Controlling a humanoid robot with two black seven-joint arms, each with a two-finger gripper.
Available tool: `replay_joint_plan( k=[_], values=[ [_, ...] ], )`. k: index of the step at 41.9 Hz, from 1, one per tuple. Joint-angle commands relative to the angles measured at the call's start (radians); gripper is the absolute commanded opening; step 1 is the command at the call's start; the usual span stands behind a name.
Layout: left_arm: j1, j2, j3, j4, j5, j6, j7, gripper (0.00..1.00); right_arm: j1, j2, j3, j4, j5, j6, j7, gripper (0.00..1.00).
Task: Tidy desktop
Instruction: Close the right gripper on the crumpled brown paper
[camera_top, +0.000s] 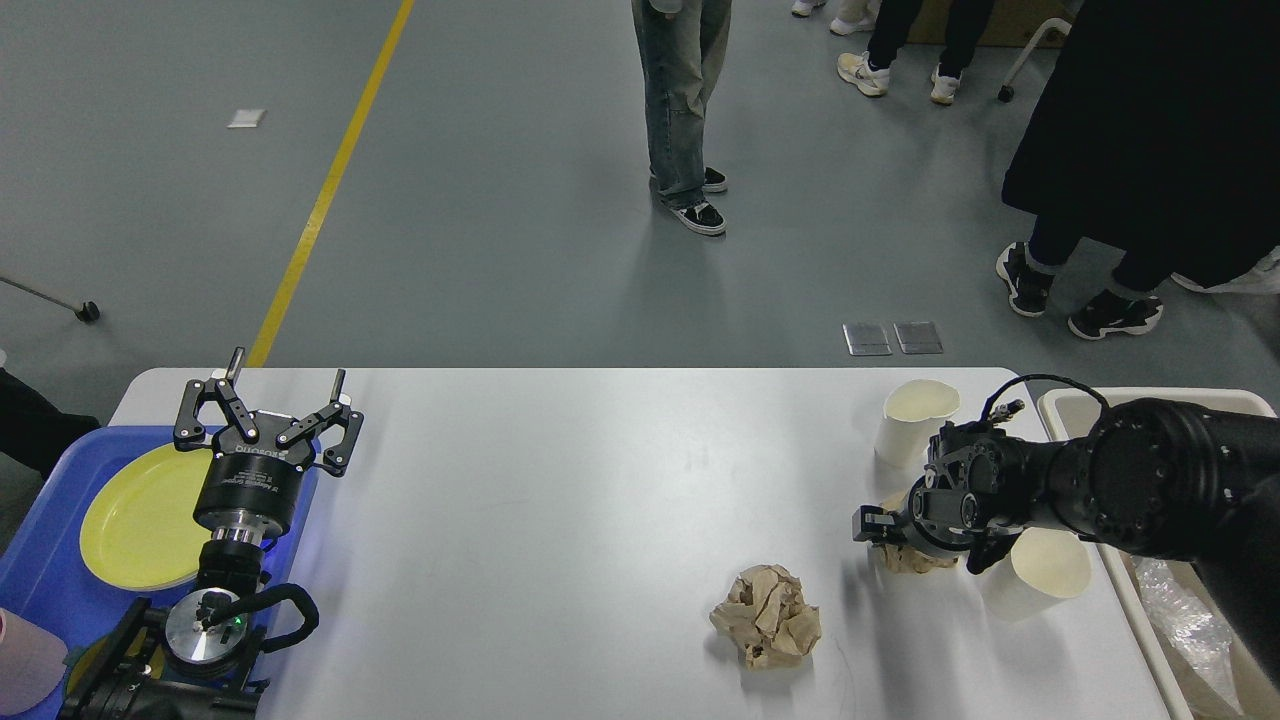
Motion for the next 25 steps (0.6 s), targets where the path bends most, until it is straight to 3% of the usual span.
replay_joint_plan(
  k=[1,7,25],
  values=[
    [0.000,0.000,0.000,0.000,0.000,0.000,0.000,0.96,0.004,0.000,0.001,0.006,0.022,0.005,-0.001,0.41],
    [0.000,0.000,0.000,0.000,0.000,0.000,0.000,0.96,0.012,-0.001,-0.001,0.018,0.052,0.016,-0.001,0.00],
    [0.000,0.000,0.000,0.000,0.000,0.000,0.000,0.96,0.054,-0.006,0.001,0.067,0.056,0.016,-0.001,0.00]
  ],
)
